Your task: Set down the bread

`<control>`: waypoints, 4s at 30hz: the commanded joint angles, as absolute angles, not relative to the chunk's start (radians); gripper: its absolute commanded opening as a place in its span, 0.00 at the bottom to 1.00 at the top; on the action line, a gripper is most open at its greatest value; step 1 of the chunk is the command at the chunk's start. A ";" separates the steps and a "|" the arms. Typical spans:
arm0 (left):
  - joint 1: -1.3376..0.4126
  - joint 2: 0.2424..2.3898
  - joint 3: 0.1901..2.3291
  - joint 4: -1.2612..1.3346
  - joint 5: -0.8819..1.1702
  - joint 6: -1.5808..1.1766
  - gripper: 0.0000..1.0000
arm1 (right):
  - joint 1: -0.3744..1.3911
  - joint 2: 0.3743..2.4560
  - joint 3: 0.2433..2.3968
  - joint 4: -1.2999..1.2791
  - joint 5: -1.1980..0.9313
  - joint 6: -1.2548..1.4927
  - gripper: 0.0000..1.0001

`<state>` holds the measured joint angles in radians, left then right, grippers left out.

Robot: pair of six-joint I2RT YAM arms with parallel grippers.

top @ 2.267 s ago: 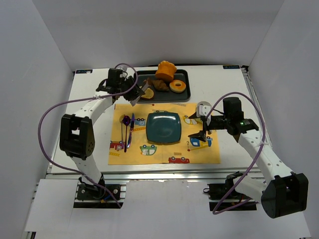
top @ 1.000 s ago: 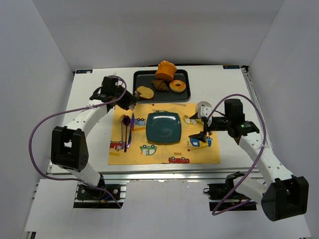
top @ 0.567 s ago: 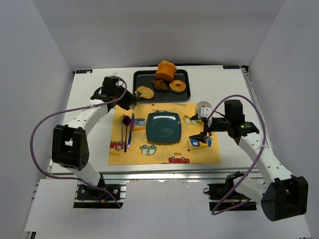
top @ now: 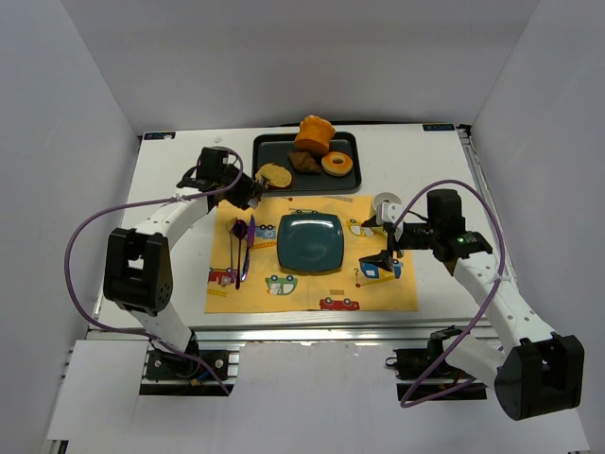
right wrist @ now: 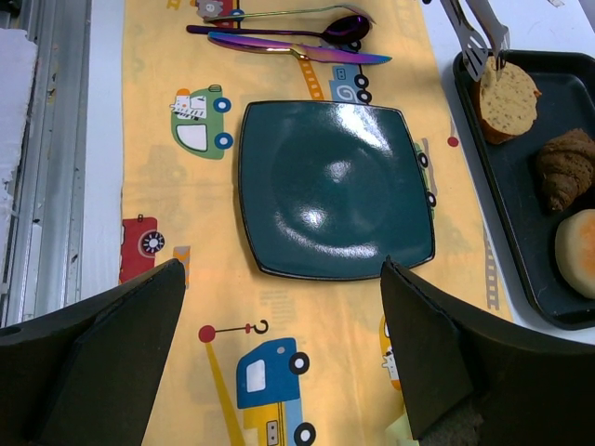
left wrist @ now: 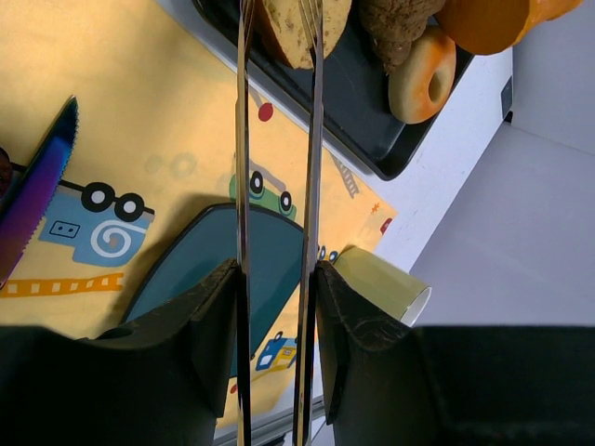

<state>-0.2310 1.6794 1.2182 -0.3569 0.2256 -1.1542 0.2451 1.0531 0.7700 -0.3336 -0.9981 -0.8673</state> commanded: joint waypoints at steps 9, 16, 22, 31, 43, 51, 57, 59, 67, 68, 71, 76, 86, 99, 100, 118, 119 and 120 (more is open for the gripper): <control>-0.215 1.669 1.210 -0.336 0.242 -1.167 0.48 | 0.236 1.042 0.769 -0.314 -1.023 -0.870 0.89; -0.206 1.675 1.186 -0.308 0.245 -1.187 0.49 | 0.235 1.043 0.764 -0.311 -1.025 -0.867 0.89; -0.202 1.693 1.192 -0.299 0.250 -1.193 0.49 | 0.233 1.043 0.765 -0.311 -1.023 -0.868 0.89; -0.201 1.729 1.213 -0.279 0.259 -1.203 0.49 | 0.229 1.042 0.761 -0.314 -1.022 -0.871 0.90; -0.202 1.698 1.206 -0.255 0.285 -1.192 0.14 | 0.224 1.037 0.767 -0.330 -1.026 -0.874 0.89; -0.201 1.554 1.158 -0.216 0.314 -1.102 0.00 | 0.221 1.032 0.781 -0.356 -1.031 -0.896 0.90; -0.202 1.372 0.991 -0.017 0.422 -1.049 0.00 | 0.215 1.032 0.795 -0.370 -1.032 -0.908 0.89; -0.202 1.304 0.957 -0.032 0.460 -0.997 0.00 | 0.210 1.031 0.798 -0.368 -1.032 -0.908 0.89; -0.300 1.079 0.726 -0.187 0.575 -0.871 0.00 | 0.176 1.022 0.810 -0.304 -1.028 -0.839 0.89; -0.333 1.048 0.710 -0.216 0.572 -0.867 0.00 | 0.175 1.022 0.813 -0.298 -1.026 -0.836 0.89; -0.399 1.009 0.652 -0.245 0.549 -0.879 0.00 | 0.170 1.031 0.824 -0.295 -1.022 -0.833 0.89; -0.452 1.008 0.643 -0.346 0.496 -0.842 0.00 | 0.167 1.046 0.834 -0.296 -1.028 -0.824 0.89; -0.468 1.143 0.736 -0.419 0.423 -0.761 0.38 | 0.167 1.025 0.816 -0.298 -1.025 -0.816 0.89; -0.468 1.209 0.933 -0.534 0.328 -0.719 0.52 | 0.164 1.012 0.785 -0.285 -1.032 -0.819 0.90; -0.468 1.224 0.948 -0.540 0.319 -0.710 0.51 | 0.166 1.012 0.787 -0.285 -1.032 -0.822 0.89; -0.445 1.861 1.432 -0.078 0.360 -1.204 0.34 | 0.163 1.005 0.767 -0.221 -1.058 -0.785 0.90; -0.445 1.879 1.446 -0.081 0.364 -1.216 0.34 | 0.163 1.003 0.764 -0.218 -1.055 -0.784 0.89; -0.445 1.891 1.457 -0.081 0.365 -1.239 0.35 | 0.163 0.999 0.759 -0.209 -1.052 -0.779 0.90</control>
